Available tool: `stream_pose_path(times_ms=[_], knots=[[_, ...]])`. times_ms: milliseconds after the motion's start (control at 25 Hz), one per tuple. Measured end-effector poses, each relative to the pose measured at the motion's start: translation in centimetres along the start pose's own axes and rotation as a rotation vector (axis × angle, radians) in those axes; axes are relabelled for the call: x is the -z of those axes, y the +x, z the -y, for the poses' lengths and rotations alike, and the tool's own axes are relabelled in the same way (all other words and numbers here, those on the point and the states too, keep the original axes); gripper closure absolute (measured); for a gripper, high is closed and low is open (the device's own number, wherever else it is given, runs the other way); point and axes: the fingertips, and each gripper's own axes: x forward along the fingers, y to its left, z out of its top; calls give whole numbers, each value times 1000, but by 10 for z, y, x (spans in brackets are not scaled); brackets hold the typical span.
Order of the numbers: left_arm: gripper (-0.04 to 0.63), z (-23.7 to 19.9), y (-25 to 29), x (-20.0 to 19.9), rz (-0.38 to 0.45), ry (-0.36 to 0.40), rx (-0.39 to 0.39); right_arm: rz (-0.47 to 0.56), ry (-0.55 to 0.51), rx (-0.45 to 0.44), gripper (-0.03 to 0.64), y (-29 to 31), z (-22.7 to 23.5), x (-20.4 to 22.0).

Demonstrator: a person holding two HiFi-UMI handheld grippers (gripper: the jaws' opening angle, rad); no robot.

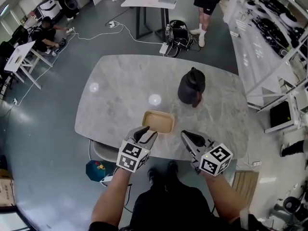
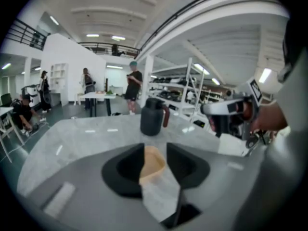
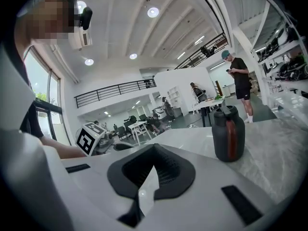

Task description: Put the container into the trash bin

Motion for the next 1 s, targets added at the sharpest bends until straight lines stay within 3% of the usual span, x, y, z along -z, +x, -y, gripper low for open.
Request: stream_pose_path(times_ms=[440,840,1000], knots=[[419,5,61,61,-224,210,122,-32,49,8,624,10,23,25],[413,5,94,106,-424,439,174,-25,84,26,624,9,36,36],[414,6,105,116,-477,470,180,-28,85,30,624,4,41,33]])
